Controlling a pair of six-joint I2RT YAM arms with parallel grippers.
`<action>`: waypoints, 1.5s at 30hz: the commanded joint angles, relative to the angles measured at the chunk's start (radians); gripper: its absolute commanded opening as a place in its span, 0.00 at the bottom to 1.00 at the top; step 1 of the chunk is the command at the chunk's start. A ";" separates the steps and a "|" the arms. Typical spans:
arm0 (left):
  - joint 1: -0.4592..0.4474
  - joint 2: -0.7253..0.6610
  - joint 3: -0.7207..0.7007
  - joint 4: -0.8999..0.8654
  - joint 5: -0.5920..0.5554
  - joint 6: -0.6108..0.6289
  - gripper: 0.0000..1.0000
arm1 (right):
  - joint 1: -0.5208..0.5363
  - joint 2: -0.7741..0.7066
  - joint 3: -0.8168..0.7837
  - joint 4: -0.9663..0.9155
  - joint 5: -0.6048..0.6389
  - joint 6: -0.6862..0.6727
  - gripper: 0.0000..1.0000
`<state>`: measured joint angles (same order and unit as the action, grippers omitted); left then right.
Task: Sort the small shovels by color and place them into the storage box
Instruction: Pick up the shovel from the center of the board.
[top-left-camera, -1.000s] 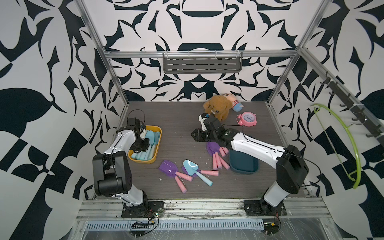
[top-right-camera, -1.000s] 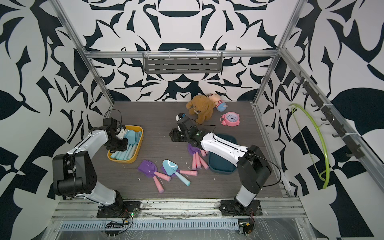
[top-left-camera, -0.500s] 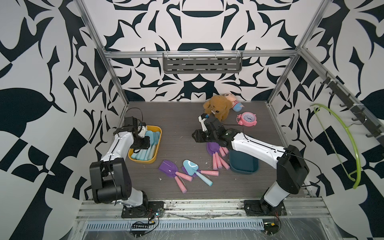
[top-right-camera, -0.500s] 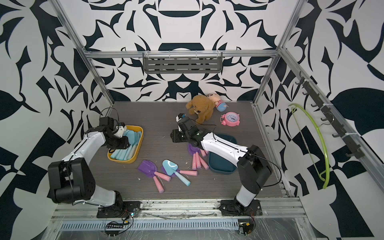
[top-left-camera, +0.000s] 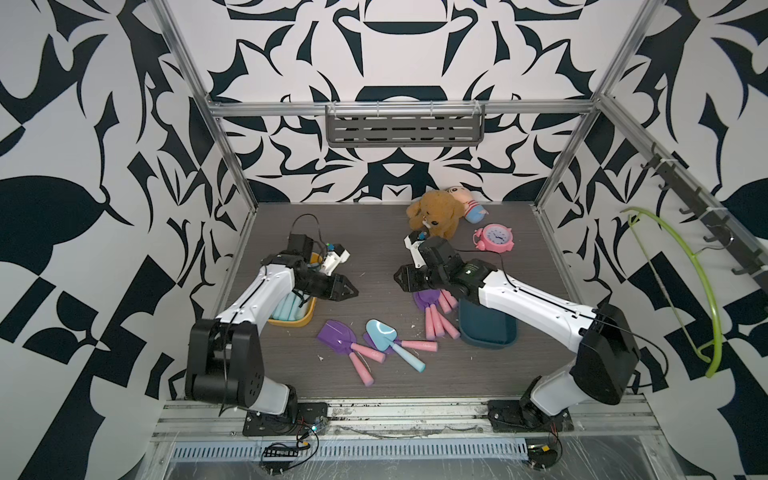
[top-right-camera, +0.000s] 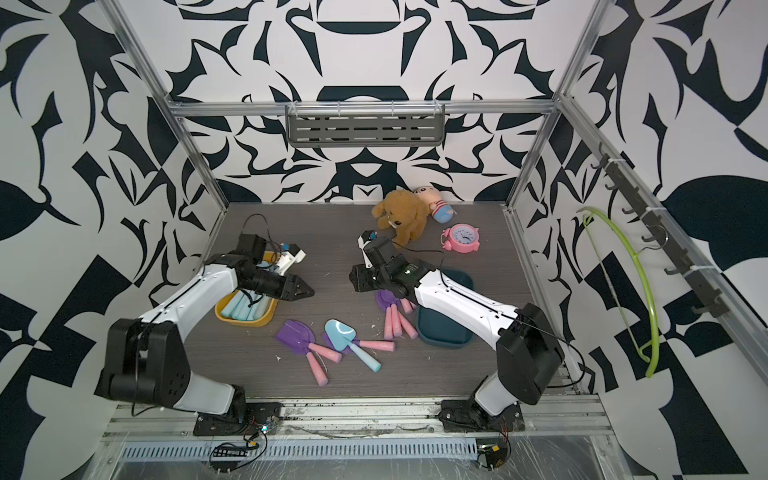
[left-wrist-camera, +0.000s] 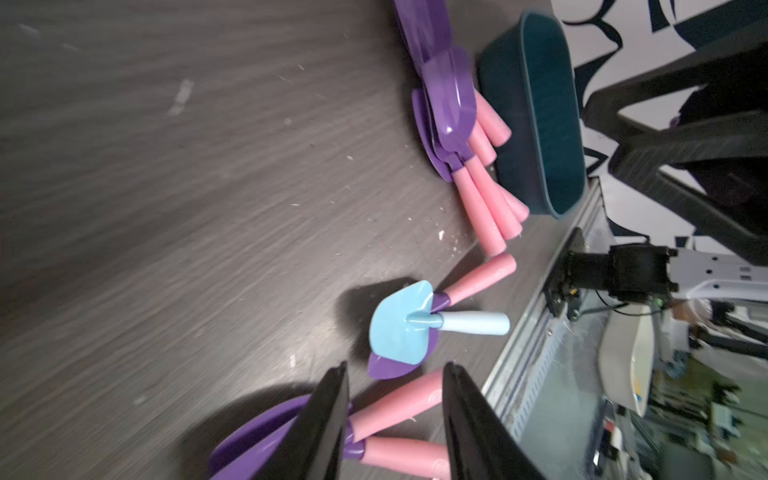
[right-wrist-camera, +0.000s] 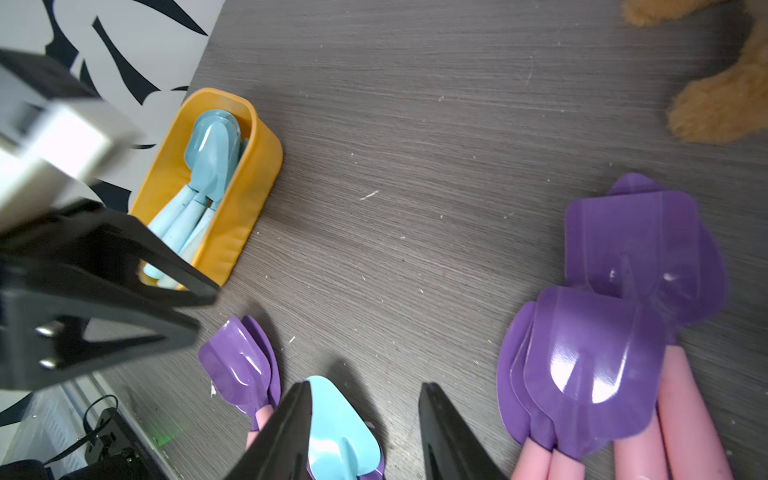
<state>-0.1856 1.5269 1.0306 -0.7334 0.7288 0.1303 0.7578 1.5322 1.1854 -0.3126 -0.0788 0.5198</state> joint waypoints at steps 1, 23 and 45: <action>-0.063 0.083 0.008 0.001 0.036 -0.061 0.43 | -0.004 -0.047 -0.017 0.006 0.030 0.012 0.47; -0.187 0.344 0.032 0.002 -0.020 -0.103 0.27 | -0.005 -0.075 -0.035 -0.019 0.063 0.013 0.47; -0.195 0.102 0.110 -0.137 -0.019 0.116 0.00 | -0.005 -0.091 -0.021 0.022 -0.063 -0.094 0.48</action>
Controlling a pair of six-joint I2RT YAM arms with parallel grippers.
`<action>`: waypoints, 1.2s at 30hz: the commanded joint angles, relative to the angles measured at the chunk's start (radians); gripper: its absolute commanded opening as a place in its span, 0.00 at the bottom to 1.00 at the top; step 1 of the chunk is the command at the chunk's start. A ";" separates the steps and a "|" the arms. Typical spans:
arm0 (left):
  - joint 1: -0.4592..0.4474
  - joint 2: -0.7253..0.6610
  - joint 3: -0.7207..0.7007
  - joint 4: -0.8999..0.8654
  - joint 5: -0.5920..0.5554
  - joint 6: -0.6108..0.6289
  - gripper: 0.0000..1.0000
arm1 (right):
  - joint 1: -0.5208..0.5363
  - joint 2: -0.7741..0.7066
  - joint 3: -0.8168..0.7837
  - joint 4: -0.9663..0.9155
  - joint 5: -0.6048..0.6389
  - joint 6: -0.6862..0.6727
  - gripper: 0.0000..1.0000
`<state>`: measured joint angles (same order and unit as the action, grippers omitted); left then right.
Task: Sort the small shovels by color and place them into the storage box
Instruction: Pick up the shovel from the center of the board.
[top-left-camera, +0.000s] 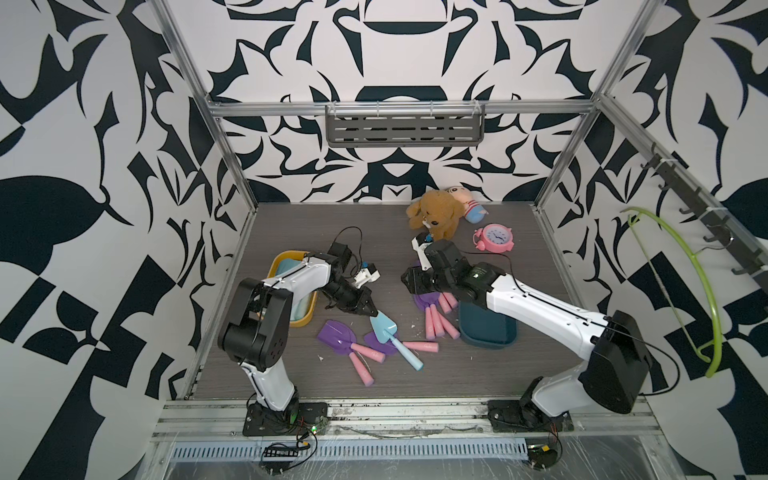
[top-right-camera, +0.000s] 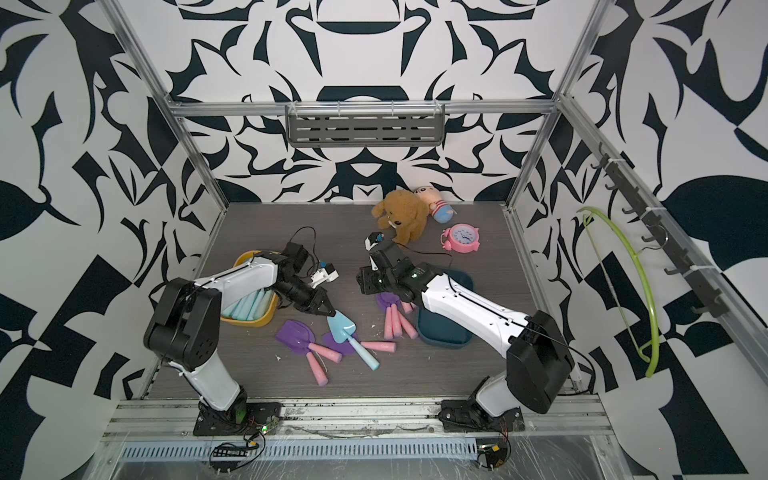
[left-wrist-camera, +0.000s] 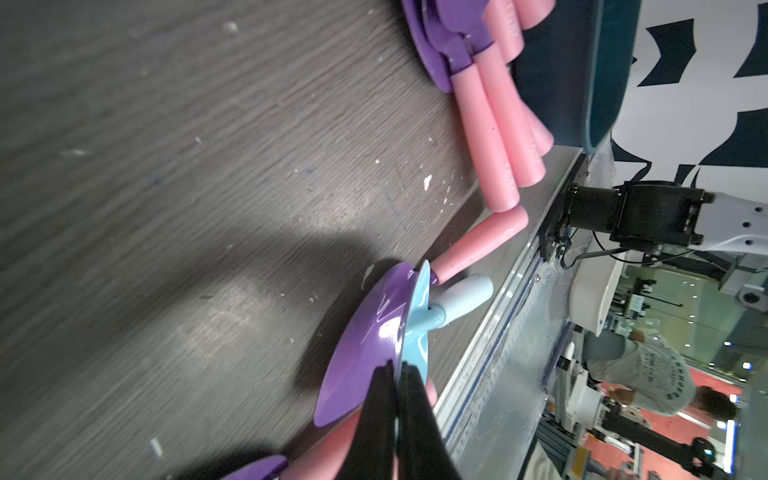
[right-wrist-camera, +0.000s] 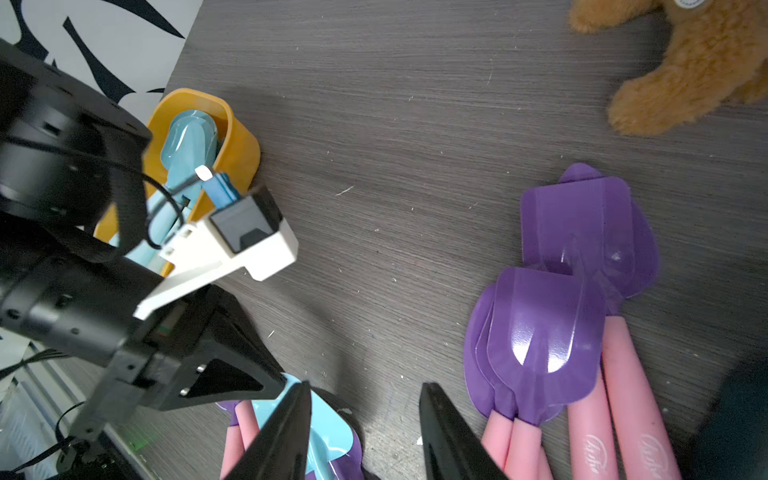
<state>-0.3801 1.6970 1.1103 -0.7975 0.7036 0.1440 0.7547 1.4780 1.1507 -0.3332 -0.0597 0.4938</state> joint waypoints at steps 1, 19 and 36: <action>0.002 -0.091 0.034 -0.086 0.007 0.131 0.00 | -0.002 -0.033 0.023 0.046 -0.134 -0.098 0.48; 0.123 -0.305 0.070 -0.332 0.212 0.531 0.00 | 0.029 0.088 0.138 -0.021 -0.642 -0.290 0.44; 0.162 -0.342 0.072 -0.367 0.273 0.580 0.00 | 0.064 0.189 0.231 -0.069 -0.736 -0.333 0.03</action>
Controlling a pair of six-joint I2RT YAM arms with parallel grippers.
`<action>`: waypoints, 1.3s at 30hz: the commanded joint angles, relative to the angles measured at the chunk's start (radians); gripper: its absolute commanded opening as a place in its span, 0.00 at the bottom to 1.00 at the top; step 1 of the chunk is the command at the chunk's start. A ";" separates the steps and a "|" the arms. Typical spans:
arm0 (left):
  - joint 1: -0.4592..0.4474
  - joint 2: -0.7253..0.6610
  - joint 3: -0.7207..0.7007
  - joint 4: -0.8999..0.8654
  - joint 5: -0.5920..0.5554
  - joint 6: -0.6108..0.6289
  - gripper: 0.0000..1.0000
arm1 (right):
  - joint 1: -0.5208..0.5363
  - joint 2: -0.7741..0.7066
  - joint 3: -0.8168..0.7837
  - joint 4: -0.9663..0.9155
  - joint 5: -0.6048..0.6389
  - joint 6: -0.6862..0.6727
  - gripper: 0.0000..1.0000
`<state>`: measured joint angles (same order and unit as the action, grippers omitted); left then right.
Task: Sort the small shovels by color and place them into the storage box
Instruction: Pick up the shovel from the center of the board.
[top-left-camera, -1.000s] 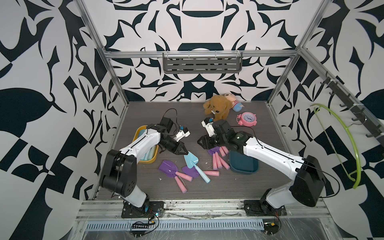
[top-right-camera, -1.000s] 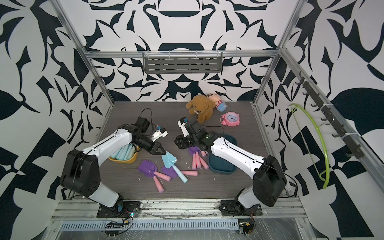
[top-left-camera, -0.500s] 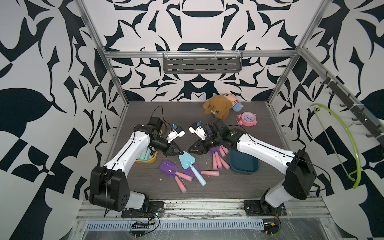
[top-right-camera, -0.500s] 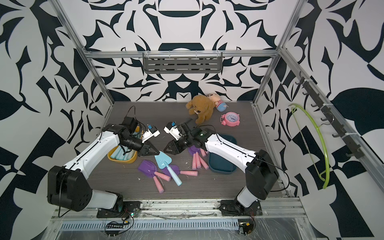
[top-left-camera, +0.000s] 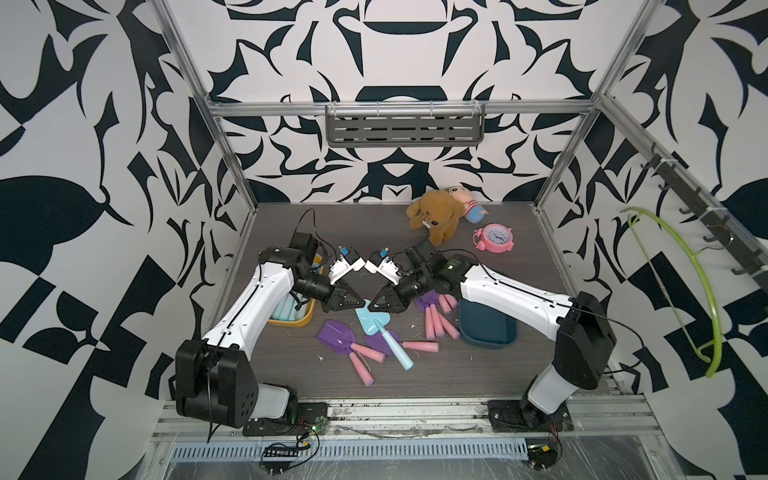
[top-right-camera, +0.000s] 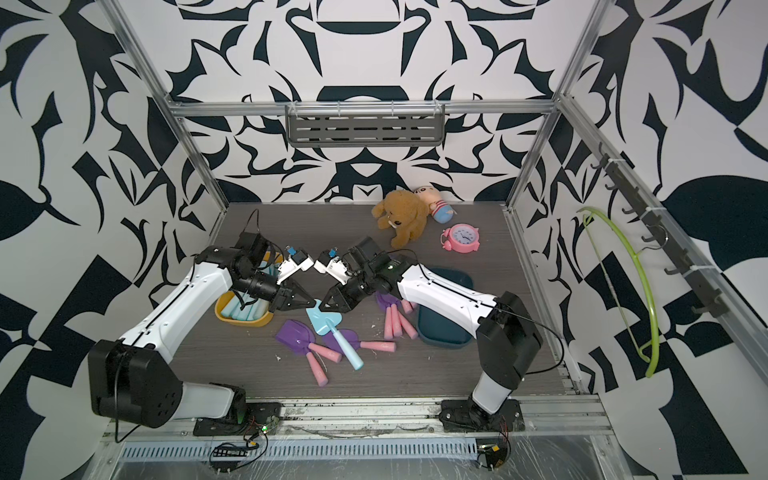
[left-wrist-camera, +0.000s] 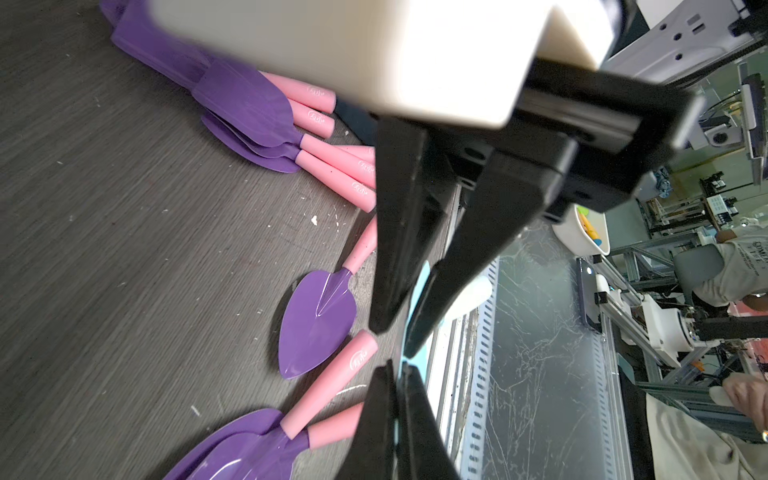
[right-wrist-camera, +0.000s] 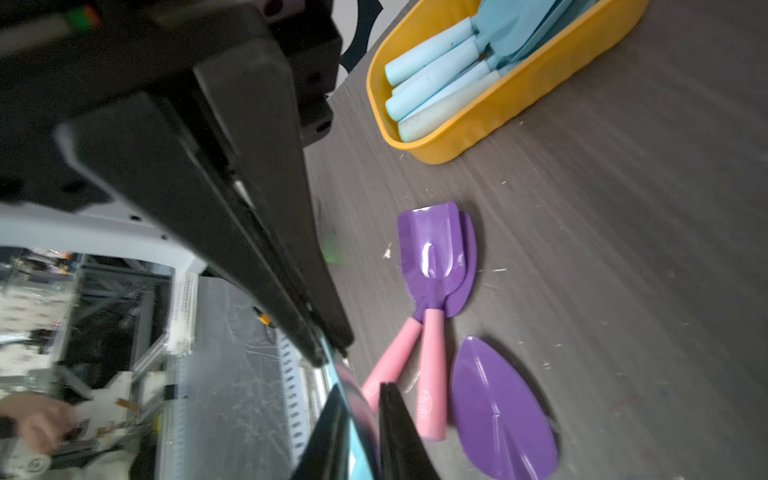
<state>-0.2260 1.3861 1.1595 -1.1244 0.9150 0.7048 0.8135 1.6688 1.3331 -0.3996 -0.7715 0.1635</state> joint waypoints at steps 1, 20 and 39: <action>0.010 -0.034 0.022 -0.038 0.062 0.021 0.00 | 0.006 0.000 0.052 -0.003 -0.031 -0.006 0.00; 0.134 -0.097 -0.067 0.260 -0.007 -0.362 0.66 | -0.020 -0.191 -0.148 0.258 0.810 0.359 0.00; -0.016 -0.002 -0.062 0.351 -0.340 -0.437 0.55 | 0.104 -0.027 -0.009 0.404 1.034 0.570 0.00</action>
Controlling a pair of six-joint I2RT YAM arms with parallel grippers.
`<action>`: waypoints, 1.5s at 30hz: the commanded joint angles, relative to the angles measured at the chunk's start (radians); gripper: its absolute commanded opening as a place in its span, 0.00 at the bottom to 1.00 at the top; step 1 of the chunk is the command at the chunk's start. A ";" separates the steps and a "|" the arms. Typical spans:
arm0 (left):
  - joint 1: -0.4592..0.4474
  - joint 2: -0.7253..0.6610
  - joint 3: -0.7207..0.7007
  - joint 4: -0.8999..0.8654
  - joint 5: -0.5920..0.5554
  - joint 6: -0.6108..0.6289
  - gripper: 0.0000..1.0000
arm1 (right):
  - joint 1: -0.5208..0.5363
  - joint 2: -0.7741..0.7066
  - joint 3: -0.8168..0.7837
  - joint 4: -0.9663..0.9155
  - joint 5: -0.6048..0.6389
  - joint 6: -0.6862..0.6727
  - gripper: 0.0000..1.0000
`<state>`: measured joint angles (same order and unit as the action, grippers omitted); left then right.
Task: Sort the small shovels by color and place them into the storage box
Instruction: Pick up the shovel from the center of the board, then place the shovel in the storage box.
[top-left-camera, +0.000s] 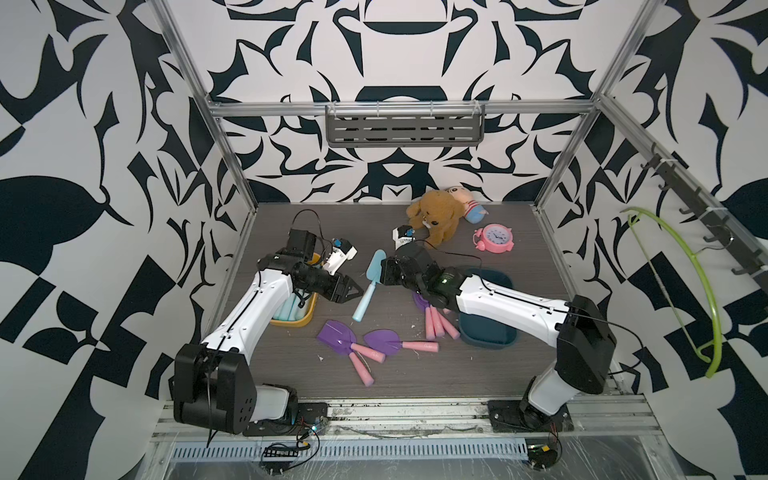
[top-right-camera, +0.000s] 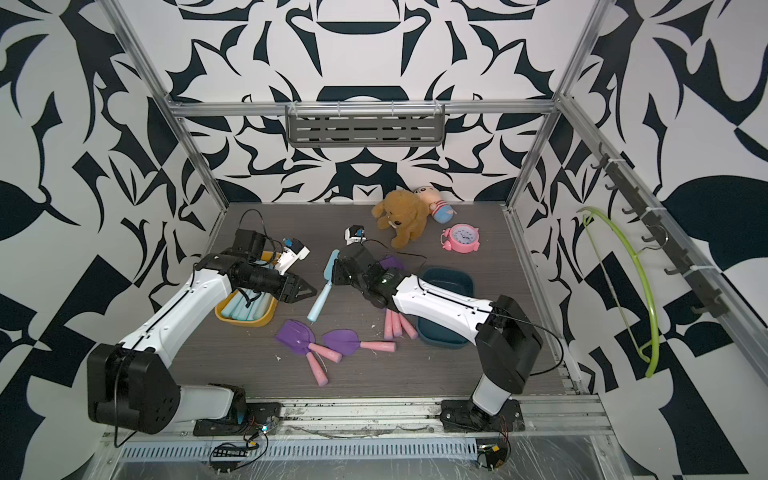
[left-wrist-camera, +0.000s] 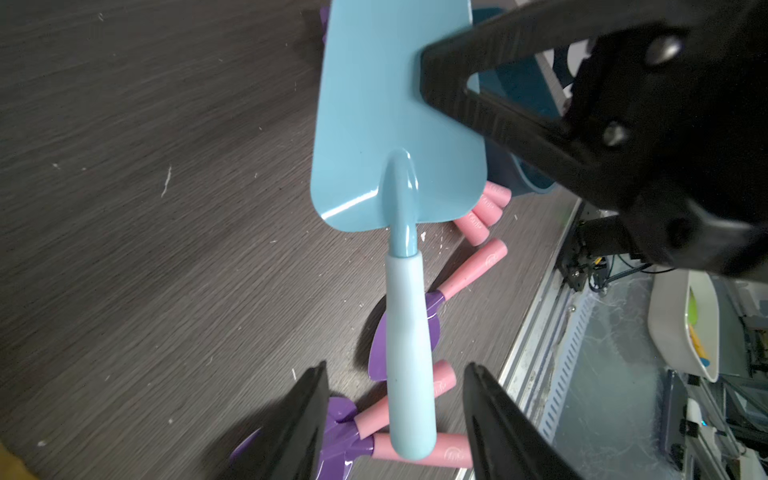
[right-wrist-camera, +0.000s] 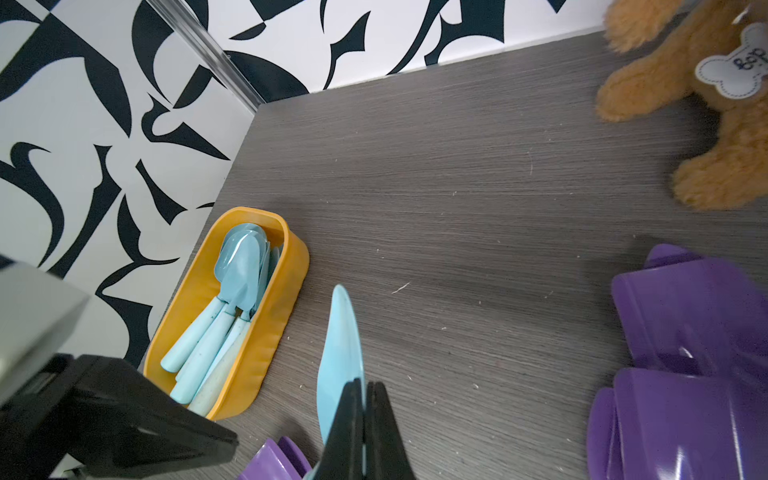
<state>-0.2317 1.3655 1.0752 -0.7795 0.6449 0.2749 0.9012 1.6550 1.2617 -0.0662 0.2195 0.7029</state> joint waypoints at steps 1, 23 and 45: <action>-0.010 0.024 0.026 0.005 -0.074 -0.010 0.54 | 0.019 -0.009 0.065 0.075 0.043 0.030 0.00; -0.027 0.052 0.045 0.006 -0.039 -0.031 0.31 | 0.040 0.049 0.117 0.102 0.006 0.055 0.00; 0.295 -0.001 0.008 -0.007 -0.368 -0.069 0.00 | 0.041 -0.038 0.066 -0.059 0.169 -0.019 0.44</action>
<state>-0.0097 1.4002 1.1011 -0.7731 0.3702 0.2214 0.9379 1.6867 1.3312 -0.0921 0.3149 0.7174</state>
